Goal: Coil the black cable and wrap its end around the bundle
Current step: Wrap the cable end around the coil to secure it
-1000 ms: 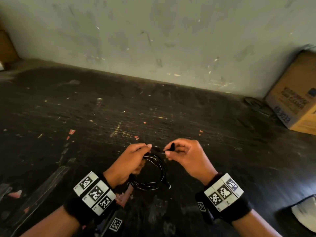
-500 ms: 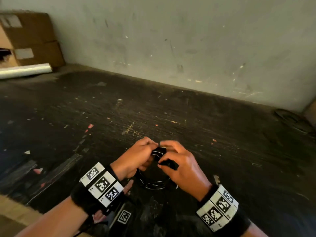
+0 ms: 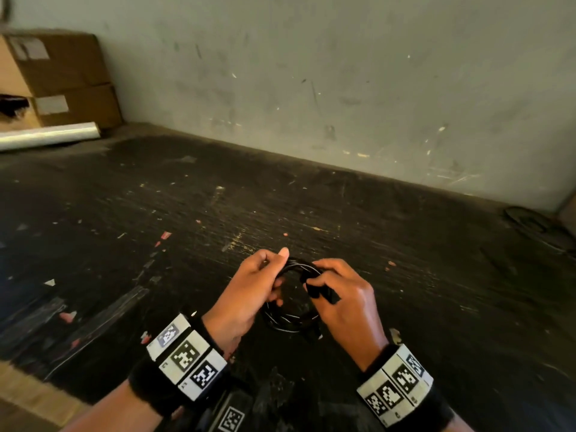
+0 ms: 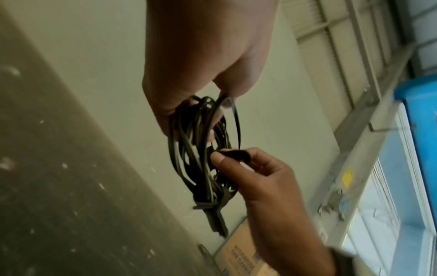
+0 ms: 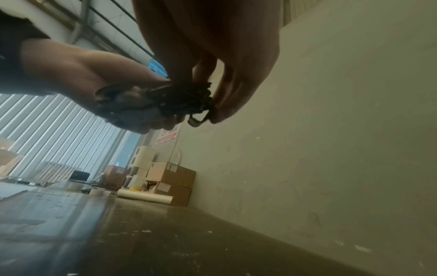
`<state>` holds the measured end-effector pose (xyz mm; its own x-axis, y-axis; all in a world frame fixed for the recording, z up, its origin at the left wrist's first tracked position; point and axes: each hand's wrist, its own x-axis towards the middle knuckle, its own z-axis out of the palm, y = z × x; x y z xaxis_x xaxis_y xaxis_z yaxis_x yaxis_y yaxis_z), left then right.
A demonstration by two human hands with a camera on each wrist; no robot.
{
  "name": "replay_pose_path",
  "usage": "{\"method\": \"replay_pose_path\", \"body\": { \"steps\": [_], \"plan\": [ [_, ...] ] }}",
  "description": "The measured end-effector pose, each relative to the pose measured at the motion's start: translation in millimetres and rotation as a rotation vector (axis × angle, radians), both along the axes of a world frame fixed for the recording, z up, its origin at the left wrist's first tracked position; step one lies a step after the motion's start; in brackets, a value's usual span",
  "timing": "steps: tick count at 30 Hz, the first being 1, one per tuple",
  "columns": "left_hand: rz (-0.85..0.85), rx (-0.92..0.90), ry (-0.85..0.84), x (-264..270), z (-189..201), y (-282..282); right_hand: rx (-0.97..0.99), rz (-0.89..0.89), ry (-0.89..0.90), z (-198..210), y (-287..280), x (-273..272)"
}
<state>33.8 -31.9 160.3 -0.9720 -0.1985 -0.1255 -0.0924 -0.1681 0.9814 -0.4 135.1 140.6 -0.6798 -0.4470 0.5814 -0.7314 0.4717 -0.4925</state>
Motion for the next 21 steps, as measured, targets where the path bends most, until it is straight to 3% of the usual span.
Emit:
{"method": "replay_pose_path", "body": {
  "steps": [6, 10, 15, 21],
  "plan": [
    [-0.036, -0.135, 0.036, -1, -2, -2, 0.226, 0.177, 0.015, 11, -3, 1],
    [0.008, -0.194, 0.054, 2, -3, 1, 0.201, 0.175, -0.002, 15, -6, -2],
    [0.082, -0.392, 0.235, 10, -13, 7, 0.164, 0.136, -0.020, 11, -4, -1],
    [0.049, -0.249, 0.143, 12, -20, 15, 0.376, 0.195, 0.171, 13, 1, 2]
  ]
}}
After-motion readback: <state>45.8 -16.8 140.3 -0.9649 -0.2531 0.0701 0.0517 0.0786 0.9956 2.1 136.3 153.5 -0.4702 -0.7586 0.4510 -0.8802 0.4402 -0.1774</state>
